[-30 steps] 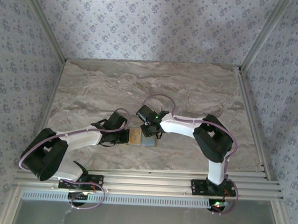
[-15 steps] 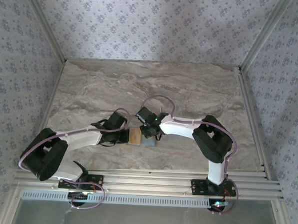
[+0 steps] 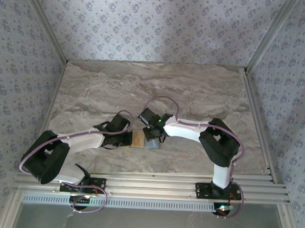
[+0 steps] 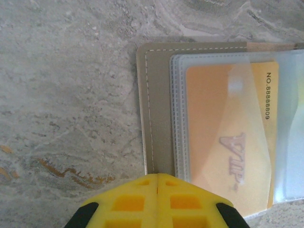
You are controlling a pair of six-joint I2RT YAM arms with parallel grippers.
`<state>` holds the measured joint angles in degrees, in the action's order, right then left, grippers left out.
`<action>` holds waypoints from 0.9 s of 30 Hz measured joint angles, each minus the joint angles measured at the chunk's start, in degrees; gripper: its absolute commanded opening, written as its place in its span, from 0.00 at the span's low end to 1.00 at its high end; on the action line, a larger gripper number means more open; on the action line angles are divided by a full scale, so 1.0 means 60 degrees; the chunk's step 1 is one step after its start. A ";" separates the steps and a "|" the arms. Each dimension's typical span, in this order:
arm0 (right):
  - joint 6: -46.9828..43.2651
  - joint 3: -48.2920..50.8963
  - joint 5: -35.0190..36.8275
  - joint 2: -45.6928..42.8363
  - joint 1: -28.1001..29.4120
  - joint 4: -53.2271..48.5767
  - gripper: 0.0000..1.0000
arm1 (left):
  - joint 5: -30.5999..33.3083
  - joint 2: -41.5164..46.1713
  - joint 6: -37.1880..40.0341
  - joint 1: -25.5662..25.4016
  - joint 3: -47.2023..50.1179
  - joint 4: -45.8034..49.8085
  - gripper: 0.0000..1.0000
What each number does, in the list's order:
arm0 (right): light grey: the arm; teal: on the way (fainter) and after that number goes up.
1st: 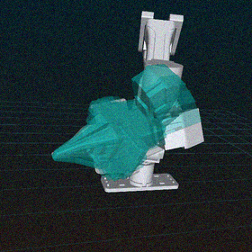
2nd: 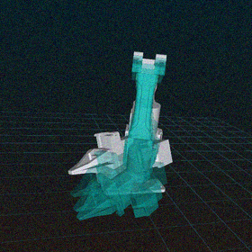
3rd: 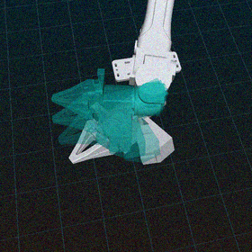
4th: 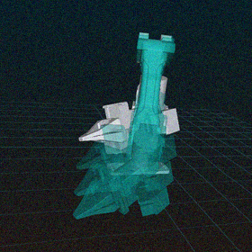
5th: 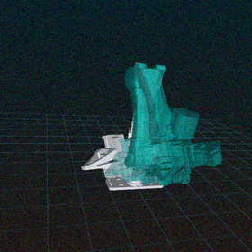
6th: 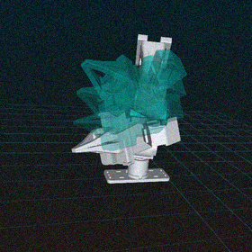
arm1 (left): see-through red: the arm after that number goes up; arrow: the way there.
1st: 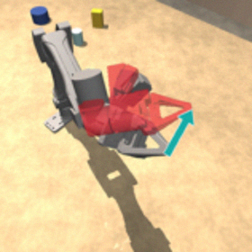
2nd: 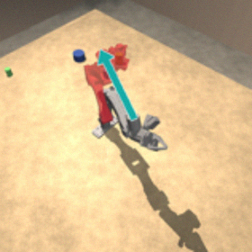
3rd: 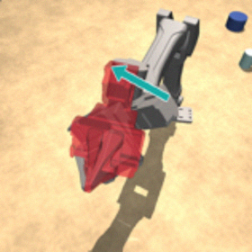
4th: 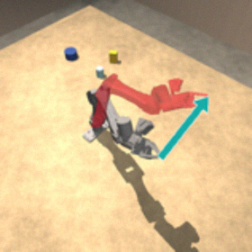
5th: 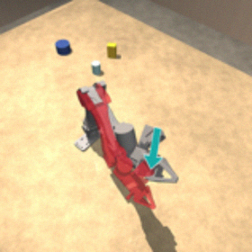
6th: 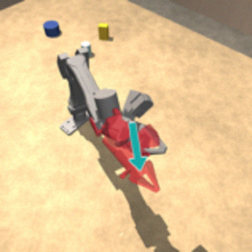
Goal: Put the credit cards into the card holder
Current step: Flip over the card slot in the card holder.
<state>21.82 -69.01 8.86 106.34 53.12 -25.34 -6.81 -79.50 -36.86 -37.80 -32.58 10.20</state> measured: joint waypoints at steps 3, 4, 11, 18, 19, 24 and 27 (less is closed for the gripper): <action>-0.0055 -0.0313 0.0007 0.0000 0.0051 -0.0142 0.00 | -0.0004 0.0000 0.0000 0.0000 0.0000 -0.0004 0.05; -0.0066 -0.0390 0.0011 0.0000 0.0066 -0.0175 0.00 | -0.0004 0.0000 0.0000 0.0000 0.0000 -0.0007 0.05; -0.0080 -0.0703 -0.0353 0.0000 0.0109 -0.0390 0.13 | -0.0007 -0.0004 0.0000 0.0000 0.0000 -0.0015 0.05; 0.0011 -0.0750 -0.1738 0.0000 0.0011 -0.0015 0.29 | -0.0015 -0.0011 -0.0004 0.0000 0.0000 -0.0029 0.05; 0.0051 -0.0747 -0.1942 0.0000 -0.0033 0.0091 0.30 | -0.0015 -0.0011 -0.0004 0.0000 0.0000 -0.0029 0.05; 0.0302 -0.0623 -0.2932 0.0000 -0.0266 0.0747 0.37 | -0.0015 -0.0007 -0.0004 0.0000 0.0000 -0.0025 0.05; 0.0503 -0.0419 -0.3479 0.0000 -0.0386 0.1158 0.40 | -0.0015 0.0000 -0.0004 0.0000 0.0000 -0.0025 0.06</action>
<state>24.84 -71.53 -12.01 106.34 50.81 -18.39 -6.90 -79.50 -36.88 -37.80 -32.58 10.04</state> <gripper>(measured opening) 0.384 0.058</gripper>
